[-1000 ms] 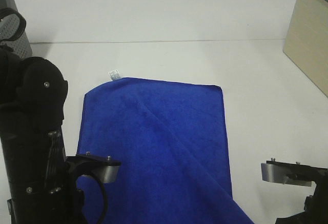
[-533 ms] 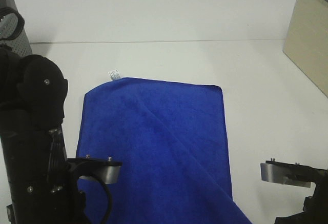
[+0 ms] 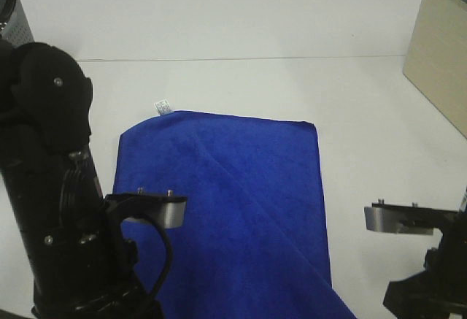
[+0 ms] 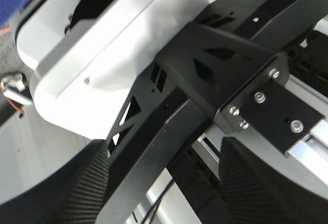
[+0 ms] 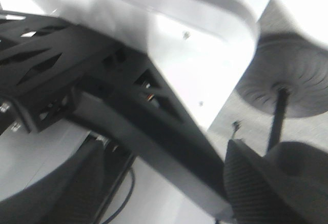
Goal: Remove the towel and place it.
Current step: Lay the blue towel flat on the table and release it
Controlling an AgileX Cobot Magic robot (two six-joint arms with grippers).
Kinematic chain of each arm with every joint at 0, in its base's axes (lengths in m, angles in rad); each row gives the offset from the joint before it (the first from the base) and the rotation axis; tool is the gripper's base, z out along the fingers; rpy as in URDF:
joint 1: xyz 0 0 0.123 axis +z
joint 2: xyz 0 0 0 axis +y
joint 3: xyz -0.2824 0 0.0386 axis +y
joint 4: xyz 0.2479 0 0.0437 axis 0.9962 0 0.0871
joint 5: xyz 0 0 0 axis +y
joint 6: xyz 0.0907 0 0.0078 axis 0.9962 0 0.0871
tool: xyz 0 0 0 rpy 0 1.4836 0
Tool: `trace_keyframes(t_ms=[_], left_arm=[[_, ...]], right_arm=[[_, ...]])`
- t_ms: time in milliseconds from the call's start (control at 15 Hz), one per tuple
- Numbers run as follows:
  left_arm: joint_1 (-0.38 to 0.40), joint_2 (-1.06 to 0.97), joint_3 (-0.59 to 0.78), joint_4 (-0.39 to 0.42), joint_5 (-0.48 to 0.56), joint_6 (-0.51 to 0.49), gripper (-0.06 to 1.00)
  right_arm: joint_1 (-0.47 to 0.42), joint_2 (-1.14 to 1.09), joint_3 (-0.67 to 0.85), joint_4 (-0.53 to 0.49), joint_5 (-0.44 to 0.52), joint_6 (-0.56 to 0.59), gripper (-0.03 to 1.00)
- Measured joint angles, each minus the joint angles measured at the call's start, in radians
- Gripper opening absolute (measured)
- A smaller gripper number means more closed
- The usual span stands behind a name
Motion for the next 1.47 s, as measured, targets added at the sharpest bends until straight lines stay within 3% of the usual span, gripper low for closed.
trace_keyframes(t_ms=[200,400,467,533,667,933,1467], left_arm=[[0.006,0.0,-0.099,0.096,0.005,-0.004,0.6],[0.091,0.0,-0.186,0.18,0.004,-0.012,0.6],[0.153,0.001,-0.227,0.197,-0.003,-0.012,0.6],[0.255,0.009,-0.289,0.207,-0.015,-0.007,0.6],[0.384,0.06,-0.4,0.207,-0.023,0.01,0.6],[0.54,0.224,-0.621,0.206,-0.023,0.047,0.6],[0.639,0.549,-0.934,0.188,-0.025,0.052,0.6]], right_arm=[[-0.025,0.001,-0.163,-0.095,0.007,0.036,0.66],[-0.142,0.001,-0.304,-0.087,0.028,0.011,0.66],[-0.211,0.001,-0.36,-0.053,0.03,-0.026,0.65],[-0.303,0.004,-0.445,0.047,0.03,-0.101,0.65],[-0.375,0.045,-0.555,0.174,0.071,-0.209,0.65],[-0.387,0.292,-0.843,0.254,0.111,-0.266,0.65],[-0.387,0.662,-1.213,0.238,0.111,-0.247,0.68]])
